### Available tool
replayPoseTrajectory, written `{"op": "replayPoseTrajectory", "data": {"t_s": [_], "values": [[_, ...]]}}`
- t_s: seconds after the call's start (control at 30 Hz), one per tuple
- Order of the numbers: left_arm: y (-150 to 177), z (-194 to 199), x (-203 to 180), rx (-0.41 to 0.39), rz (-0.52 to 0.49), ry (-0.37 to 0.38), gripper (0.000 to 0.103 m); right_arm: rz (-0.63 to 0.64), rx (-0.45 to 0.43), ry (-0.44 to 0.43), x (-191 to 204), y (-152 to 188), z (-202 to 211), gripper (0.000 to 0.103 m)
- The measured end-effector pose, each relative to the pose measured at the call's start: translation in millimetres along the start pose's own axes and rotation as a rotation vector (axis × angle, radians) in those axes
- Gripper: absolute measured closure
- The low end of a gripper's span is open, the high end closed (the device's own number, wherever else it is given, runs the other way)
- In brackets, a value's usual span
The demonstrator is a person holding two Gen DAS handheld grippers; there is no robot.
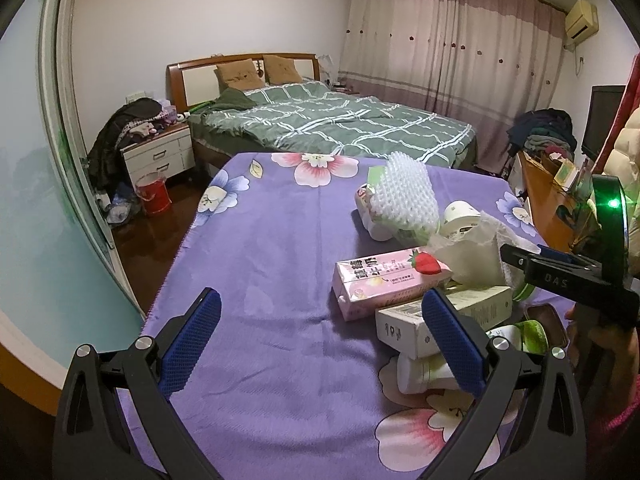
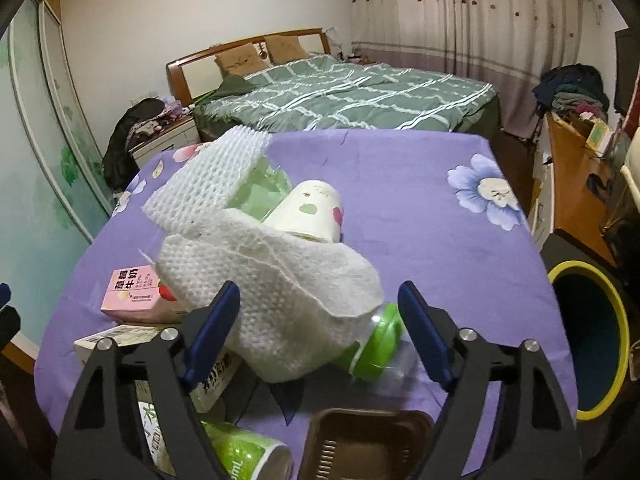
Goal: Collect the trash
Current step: 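Reach the right tool into the pile and grasp the white tissue, then carry the tissue over the yellow-rimmed bin and open the right tool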
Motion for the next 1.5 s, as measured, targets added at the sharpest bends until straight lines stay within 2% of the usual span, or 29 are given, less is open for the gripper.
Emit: {"op": "replayPoseTrajectory", "data": {"t_s": [0.1, 0.17, 0.2, 0.27, 0.37, 0.6, 0.77, 0.97, 1.2, 1.5], "values": [[-1.8, -7.2, -1.2, 0.009, 0.001, 0.009, 0.004, 0.010, 0.009, -0.028, 4.9, 0.2, -0.2, 0.047], [-2.1, -10.0, -2.1, 0.012, 0.000, 0.012, 0.004, 0.009, -0.001, -0.035, 5.1, 0.3, 5.0, 0.067], [-2.3, -10.1, -2.5, 0.013, -0.001, 0.012, 0.004, 0.005, -0.015, -0.041, 5.2, -1.2, 9.6, 0.071], [-2.9, -11.7, -2.4, 0.015, 0.001, 0.011, 0.004, 0.002, -0.042, -0.045, 5.7, -5.1, 17.6, 0.087], [-2.7, -14.5, -2.9, 0.019, 0.001, 0.015, 0.004, 0.003, -0.078, -0.050, 7.1, -10.7, 30.8, 0.100], [-1.6, -15.3, -4.4, 0.019, -0.007, 0.018, 0.004, 0.027, -0.146, -0.068, 16.5, -23.3, 64.9, 0.102], [-2.0, -13.6, -4.8, 0.013, -0.007, 0.019, 0.004, 0.038, -0.226, -0.076, 18.2, -39.2, 101.8, 0.102], [-1.0, -10.7, -6.3, 0.011, -0.011, 0.024, 0.004, 0.032, -0.292, -0.041, 6.9, -52.7, 134.7, 0.102], [-0.5, -8.5, -8.5, 0.012, -0.014, 0.027, 0.004, -0.024, -0.346, 0.047, -37.6, -66.8, 161.2, 0.102], [-8.5, -10.6, -32.0, 0.010, -0.042, 0.046, 0.004, -0.140, -0.359, 0.181, -126.4, -66.0, 177.0, 0.102]]}}
Point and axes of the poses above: each gripper's, at about its wrist camera, not at the fingertips, and z roughly against the way its jaws point, x to its left, y to its underside, the point moved 10 cm from there along -z, roughly the way its jaws point, and after that the axes turned 10 degrees about x, right-handed, at the moved point
